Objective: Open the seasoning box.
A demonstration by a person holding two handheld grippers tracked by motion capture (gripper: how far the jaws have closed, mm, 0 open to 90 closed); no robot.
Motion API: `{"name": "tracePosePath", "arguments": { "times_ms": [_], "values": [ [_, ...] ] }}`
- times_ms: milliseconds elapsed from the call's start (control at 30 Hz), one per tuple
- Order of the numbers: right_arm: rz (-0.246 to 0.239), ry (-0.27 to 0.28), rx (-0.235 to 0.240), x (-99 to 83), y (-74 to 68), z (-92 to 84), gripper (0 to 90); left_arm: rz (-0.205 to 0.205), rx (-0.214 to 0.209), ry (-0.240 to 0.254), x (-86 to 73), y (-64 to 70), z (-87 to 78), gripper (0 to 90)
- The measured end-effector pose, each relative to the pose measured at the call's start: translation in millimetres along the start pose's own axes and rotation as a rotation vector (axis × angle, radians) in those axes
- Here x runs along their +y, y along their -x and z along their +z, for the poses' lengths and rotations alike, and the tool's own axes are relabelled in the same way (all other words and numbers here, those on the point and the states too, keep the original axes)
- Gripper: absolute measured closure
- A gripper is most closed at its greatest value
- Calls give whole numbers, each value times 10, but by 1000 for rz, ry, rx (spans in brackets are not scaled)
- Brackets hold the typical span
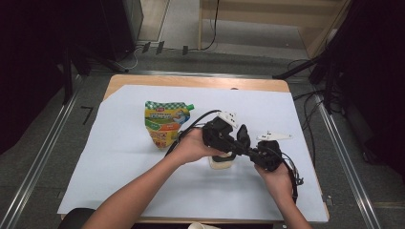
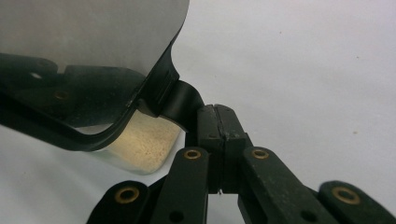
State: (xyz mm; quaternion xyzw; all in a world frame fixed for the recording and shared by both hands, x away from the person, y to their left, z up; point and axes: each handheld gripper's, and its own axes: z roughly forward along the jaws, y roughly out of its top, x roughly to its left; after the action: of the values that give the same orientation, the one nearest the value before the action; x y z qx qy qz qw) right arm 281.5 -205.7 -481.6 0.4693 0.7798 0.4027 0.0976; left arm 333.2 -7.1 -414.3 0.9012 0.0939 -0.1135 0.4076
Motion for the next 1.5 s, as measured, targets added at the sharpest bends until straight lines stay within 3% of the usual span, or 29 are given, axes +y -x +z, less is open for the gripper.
{"name": "tracePosePath", "arguments": {
  "times_ms": [333, 533, 667, 800, 1067, 1333, 1500],
  "values": [
    [0, 34, 22, -81, -55, -187, 900, -29, 18, 11, -77, -1, -135, 736],
    [-14, 39, 49, -173, -238, -309, 900, -35, 23, 23, -174, 24, -279, 710],
    [-72, 38, 67, -228, -417, -347, 872, -62, 26, -6, -262, 41, -348, 680],
    [-77, 34, 106, -252, -537, -330, 845, -122, 17, 11, -342, 28, -408, 580],
    [-96, 28, 184, -240, -698, -234, 764, -121, 50, 27, -397, 63, -576, 472],
    [-145, 23, 249, -244, -877, -117, 656, -163, 80, 45, -512, 72, -787, 443],
    [-174, 10, 274, -239, -970, -28, 611, -162, 91, 64, -566, 93, -932, 432]
  ]
}}
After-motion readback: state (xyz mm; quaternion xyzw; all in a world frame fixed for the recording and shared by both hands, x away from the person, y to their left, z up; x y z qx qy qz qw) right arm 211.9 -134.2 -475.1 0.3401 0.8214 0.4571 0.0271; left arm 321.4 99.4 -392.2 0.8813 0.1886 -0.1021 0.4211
